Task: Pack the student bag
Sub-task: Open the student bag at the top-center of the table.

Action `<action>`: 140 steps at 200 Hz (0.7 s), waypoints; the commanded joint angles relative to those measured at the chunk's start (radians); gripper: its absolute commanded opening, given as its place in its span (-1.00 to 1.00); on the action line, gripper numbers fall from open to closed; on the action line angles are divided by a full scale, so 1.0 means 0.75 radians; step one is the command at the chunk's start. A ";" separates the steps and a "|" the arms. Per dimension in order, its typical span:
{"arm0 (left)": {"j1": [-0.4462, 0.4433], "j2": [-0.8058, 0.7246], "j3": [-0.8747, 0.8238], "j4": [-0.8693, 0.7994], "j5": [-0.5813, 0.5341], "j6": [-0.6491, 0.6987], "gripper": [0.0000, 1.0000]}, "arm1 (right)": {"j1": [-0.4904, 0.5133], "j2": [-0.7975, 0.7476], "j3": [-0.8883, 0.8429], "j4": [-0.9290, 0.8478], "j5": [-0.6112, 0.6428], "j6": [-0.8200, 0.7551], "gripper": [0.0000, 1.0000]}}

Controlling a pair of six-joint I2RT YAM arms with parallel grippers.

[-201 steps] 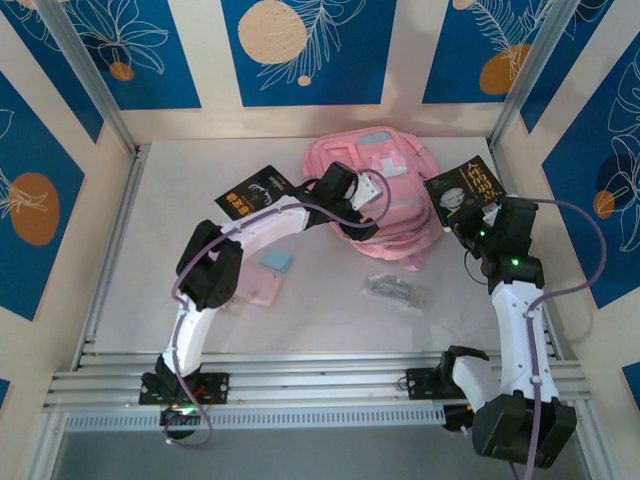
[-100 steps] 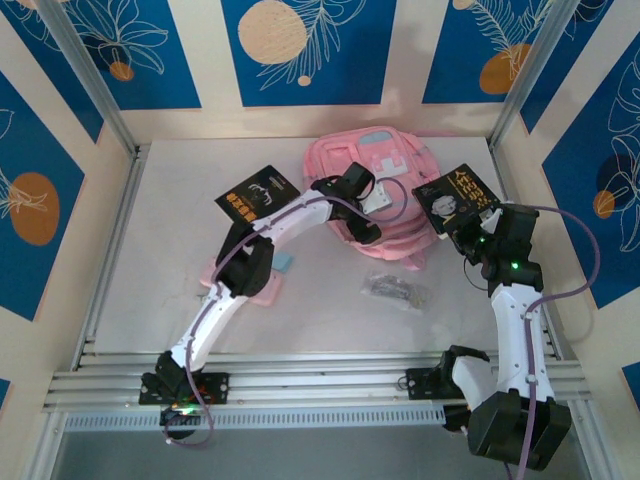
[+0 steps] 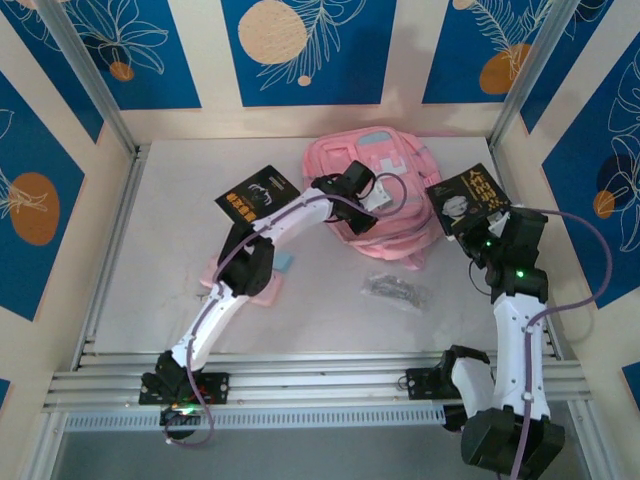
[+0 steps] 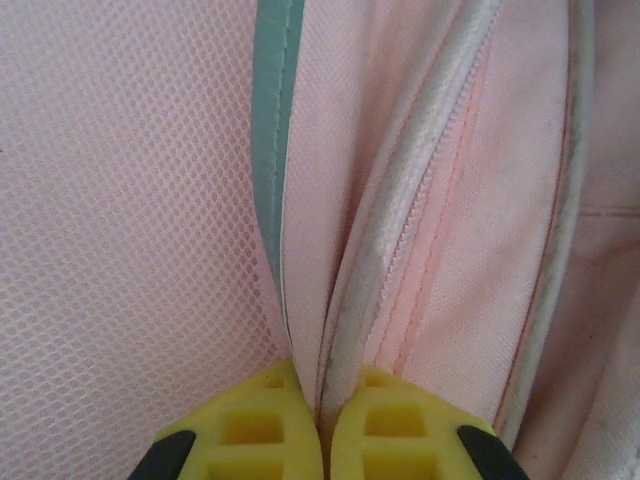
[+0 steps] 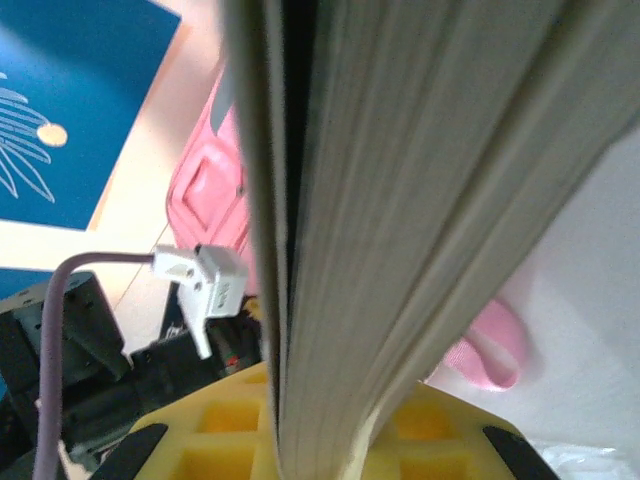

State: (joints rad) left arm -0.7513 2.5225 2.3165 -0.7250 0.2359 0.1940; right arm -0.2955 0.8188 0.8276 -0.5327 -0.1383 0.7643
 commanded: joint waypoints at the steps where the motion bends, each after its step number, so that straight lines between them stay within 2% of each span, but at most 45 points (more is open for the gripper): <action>1: 0.072 -0.145 -0.021 0.029 0.268 -0.321 -1.00 | -0.027 -0.079 0.107 0.000 0.149 -0.104 -1.00; 26: 0.160 -0.201 -0.022 0.172 0.474 -0.572 -1.00 | -0.044 -0.116 0.116 -0.046 0.244 -0.131 -1.00; 45: 0.195 -0.229 -0.023 0.286 0.570 -0.711 -1.00 | -0.054 -0.126 0.102 -0.057 0.256 -0.132 -1.00; 83: 0.234 -0.265 -0.023 0.498 0.693 -0.914 -1.00 | -0.056 -0.131 0.021 -0.009 0.145 -0.086 -1.00; 117: 0.236 -0.283 -0.023 0.600 0.762 -0.994 -1.00 | -0.050 -0.123 -0.164 0.336 -0.232 0.101 -1.00; 131: 0.235 -0.283 -0.024 0.646 0.800 -1.035 -1.00 | -0.020 -0.110 -0.274 0.562 -0.323 0.233 -1.00; 140: 0.236 -0.283 -0.023 0.667 0.810 -1.049 -1.00 | 0.017 -0.085 -0.337 0.695 -0.325 0.297 -1.00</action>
State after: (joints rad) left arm -0.5766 2.3836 2.2913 -0.3893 0.7303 -0.5106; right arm -0.3260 0.7425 0.6662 -0.3943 -0.2058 0.8234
